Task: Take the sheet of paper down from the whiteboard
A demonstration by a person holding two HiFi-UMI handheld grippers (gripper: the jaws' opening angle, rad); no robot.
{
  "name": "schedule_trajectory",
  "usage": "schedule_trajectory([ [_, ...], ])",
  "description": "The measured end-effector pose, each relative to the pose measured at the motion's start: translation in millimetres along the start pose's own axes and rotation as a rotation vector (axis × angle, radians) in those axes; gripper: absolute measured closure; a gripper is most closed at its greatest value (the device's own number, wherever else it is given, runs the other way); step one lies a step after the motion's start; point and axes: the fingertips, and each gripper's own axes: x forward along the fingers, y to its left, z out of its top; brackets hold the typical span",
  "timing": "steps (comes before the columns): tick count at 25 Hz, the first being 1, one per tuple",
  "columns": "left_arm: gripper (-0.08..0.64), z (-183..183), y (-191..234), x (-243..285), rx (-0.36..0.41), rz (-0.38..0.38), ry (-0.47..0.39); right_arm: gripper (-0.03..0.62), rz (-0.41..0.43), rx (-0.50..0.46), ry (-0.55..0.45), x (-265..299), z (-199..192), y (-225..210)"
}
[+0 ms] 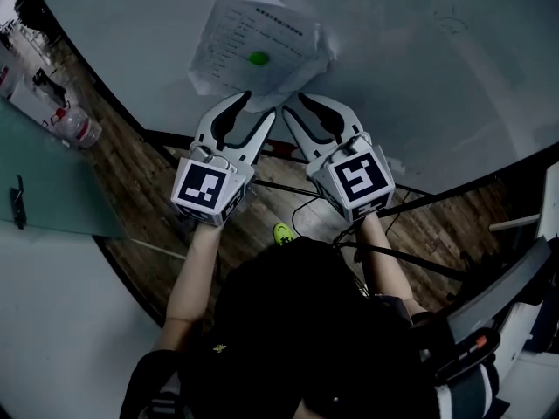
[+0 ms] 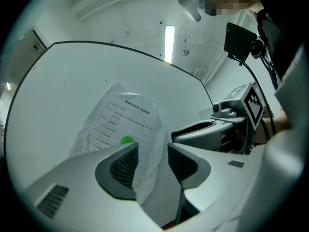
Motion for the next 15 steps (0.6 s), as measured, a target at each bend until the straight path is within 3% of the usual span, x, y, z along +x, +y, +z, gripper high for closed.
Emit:
schedule_trajectory([
  [4,0.345,2,15,12,0.067,0.051,0.021,0.495,-0.006,-0.033,-0.003,6,6,-9],
  [15,0.331,6,35,37,0.131,0.089,0.024,0.461,-0.072,-0.090,-0.001,10,22,-36],
])
